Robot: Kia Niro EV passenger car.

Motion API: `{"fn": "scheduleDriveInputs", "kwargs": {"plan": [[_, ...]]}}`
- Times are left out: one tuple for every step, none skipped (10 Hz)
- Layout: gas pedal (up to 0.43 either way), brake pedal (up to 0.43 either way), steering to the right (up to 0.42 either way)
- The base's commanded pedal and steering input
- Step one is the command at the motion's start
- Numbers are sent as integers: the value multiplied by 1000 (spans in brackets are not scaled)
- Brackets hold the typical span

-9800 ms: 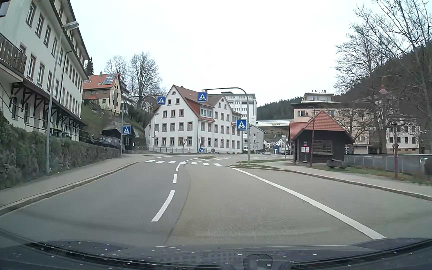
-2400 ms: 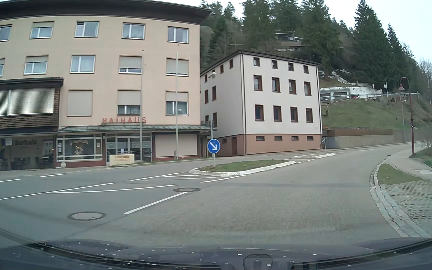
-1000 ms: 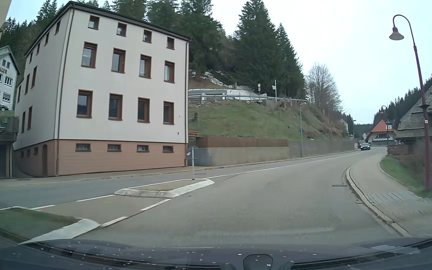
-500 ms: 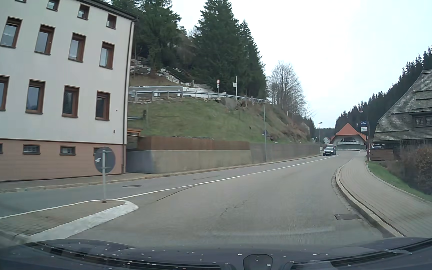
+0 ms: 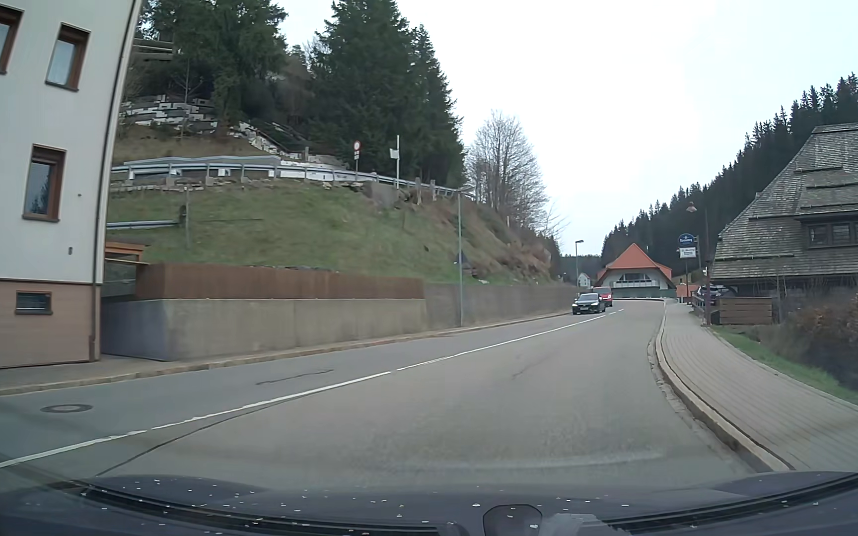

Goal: Follow the waypoints while adhering to traffic rules and regulations

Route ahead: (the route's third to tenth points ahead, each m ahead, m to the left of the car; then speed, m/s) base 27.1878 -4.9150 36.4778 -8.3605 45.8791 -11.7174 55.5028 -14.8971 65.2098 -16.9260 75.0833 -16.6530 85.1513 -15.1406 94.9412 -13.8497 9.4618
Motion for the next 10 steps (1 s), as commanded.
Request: {"fn": "scheduleDriveInputs", "kwargs": {"plan": [[228,0,106],[228,0,106],[228,0,106],[240,0,106],[240,0,105],[240,0,103],[248,0,97],[260,0,90],[260,0,81],[268,0,71]]}}
